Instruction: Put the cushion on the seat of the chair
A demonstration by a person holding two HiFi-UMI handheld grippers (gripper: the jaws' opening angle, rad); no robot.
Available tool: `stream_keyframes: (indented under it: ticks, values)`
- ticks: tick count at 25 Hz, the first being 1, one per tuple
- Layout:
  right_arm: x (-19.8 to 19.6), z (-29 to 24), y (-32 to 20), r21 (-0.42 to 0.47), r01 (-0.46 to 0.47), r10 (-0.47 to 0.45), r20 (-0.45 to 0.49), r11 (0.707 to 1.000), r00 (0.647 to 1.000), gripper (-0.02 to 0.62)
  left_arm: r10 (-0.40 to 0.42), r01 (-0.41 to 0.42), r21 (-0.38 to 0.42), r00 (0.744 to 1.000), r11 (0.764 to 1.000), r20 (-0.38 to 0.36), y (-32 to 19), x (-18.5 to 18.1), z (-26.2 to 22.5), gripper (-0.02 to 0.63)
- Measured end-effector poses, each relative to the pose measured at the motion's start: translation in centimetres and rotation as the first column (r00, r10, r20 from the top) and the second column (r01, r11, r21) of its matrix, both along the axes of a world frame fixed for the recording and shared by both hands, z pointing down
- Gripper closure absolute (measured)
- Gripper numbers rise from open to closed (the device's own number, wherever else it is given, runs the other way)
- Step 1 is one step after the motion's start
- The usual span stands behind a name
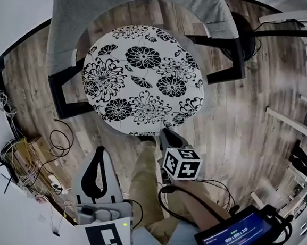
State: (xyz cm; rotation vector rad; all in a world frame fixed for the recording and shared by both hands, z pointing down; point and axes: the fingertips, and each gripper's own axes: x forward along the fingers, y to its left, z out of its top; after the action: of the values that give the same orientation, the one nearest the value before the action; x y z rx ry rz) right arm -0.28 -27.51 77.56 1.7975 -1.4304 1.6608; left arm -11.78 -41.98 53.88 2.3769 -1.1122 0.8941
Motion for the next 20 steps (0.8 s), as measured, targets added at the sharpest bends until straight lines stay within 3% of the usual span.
stream_keyframes:
  ticks: [4, 8, 10, 14, 17, 20]
  values:
    - [3.0, -0.8, 0.2, 0.057, -0.004, 0.006, -0.049, 0.998, 0.999, 0.463, 0.017, -0.017, -0.002, 1.0, 1.0, -0.001, 0.5, 1.0, 0.0, 0.603]
    - [9.5, -2.8, -1.1, 0.131, 0.022, 0.004, -0.194, 0.991, 0.981, 0.469, 0.029, -0.029, 0.003, 1.0, 1.0, -0.007, 0.0, 2.2, -0.4, 0.603]
    - [12.8, -3.0, -2.7, 0.157, 0.019, 0.015, -0.213, 0.987, 0.977, 0.465, 0.033, -0.032, 0.007, 0.999, 0.999, -0.01, -0.4, 2.9, -0.6, 0.603]
    - [16.9, -1.9, -6.1, 0.216, 0.005, 0.022, -0.121, 0.976, 0.992, 0.413, 0.039, -0.039, -0.006, 0.999, 0.999, 0.003, -0.2, 4.5, -0.4, 0.603]
    - [17.5, -3.8, -8.1, 0.33, 0.001, 0.013, -0.041, 0.944, 0.999, 0.422, 0.043, -0.043, -0.015, 0.999, 0.999, 0.013, 0.0, 5.2, -0.2, 0.603]
    - [17.6, -5.3, -8.2, 0.397, 0.024, -0.017, -0.021, 0.917, 1.0, 0.399, 0.037, -0.037, -0.015, 0.999, 0.999, 0.01, -0.5, 5.8, -0.1, 0.602]
